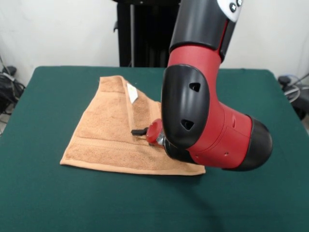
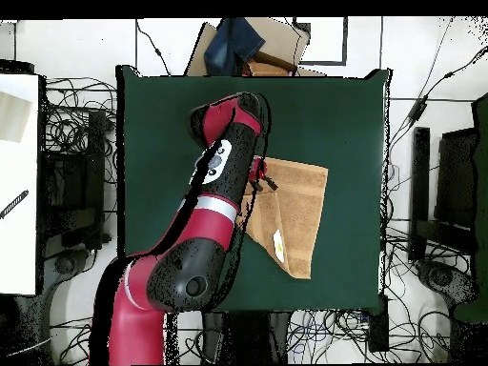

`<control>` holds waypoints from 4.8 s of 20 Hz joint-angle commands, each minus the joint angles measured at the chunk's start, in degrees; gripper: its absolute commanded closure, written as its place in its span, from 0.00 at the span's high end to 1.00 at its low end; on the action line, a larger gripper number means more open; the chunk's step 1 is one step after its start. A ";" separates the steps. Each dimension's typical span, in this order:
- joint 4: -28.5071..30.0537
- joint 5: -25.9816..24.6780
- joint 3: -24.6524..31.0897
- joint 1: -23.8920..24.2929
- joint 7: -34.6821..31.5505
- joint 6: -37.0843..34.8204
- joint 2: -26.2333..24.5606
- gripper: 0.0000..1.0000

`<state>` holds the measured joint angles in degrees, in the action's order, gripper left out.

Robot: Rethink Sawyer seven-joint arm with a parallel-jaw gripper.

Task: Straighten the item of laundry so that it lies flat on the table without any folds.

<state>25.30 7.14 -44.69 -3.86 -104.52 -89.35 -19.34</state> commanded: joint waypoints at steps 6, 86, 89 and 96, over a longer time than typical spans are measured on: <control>0.25 -1.52 4.69 1.10 -1.53 -0.36 -4.57 1.00; 11.85 -7.40 10.09 0.54 -1.31 3.59 3.56 1.00; 10.79 -7.39 10.00 0.74 -1.38 2.96 3.34 1.00; 9.72 -7.38 9.78 0.97 -1.35 2.19 3.00 1.00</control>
<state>31.78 1.76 -40.72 -2.80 -104.52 -90.55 -15.33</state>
